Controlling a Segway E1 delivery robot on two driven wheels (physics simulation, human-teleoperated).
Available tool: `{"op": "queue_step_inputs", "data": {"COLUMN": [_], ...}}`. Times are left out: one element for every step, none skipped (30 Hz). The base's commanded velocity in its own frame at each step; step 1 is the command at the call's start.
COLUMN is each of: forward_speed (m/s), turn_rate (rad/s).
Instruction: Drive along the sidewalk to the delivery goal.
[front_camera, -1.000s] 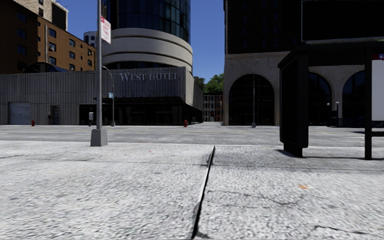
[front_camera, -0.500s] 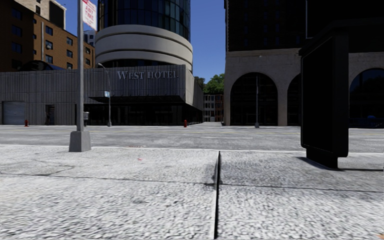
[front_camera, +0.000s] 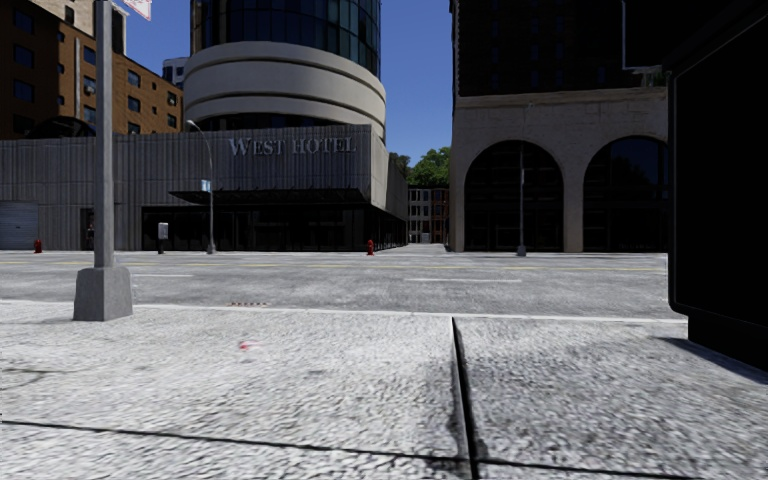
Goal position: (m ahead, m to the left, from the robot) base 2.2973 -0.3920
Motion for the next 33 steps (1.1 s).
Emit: {"op": "queue_step_inputs", "data": {"forward_speed": [1.31, 0.97, 0.64, 0.64, 0.42, 0.14, 0.00, 0.00, 0.00, 0.00, 0.00, 0.00, 0.00, 0.00, 0.00, 0.00, 0.00, 0.00, 0.00, 0.00, 0.00, 0.00, 0.00, 0.00, 0.00, 0.00, 0.00, 0.00, 0.00, 0.00, 0.00, 0.00, 0.00], "turn_rate": [0.00, 0.00, 0.00, 0.00, 0.00, 0.00, 0.00, 0.00, 0.00, 0.00, 0.00, 0.00, 0.00, 0.00, 0.00, 0.00, 0.00, 0.00, 0.00, 0.00, 0.00, 0.00, 0.00, 0.00, 0.00, 0.00, 0.00, 0.00, 0.00, 0.00, 0.00, 0.00, 0.00]}}
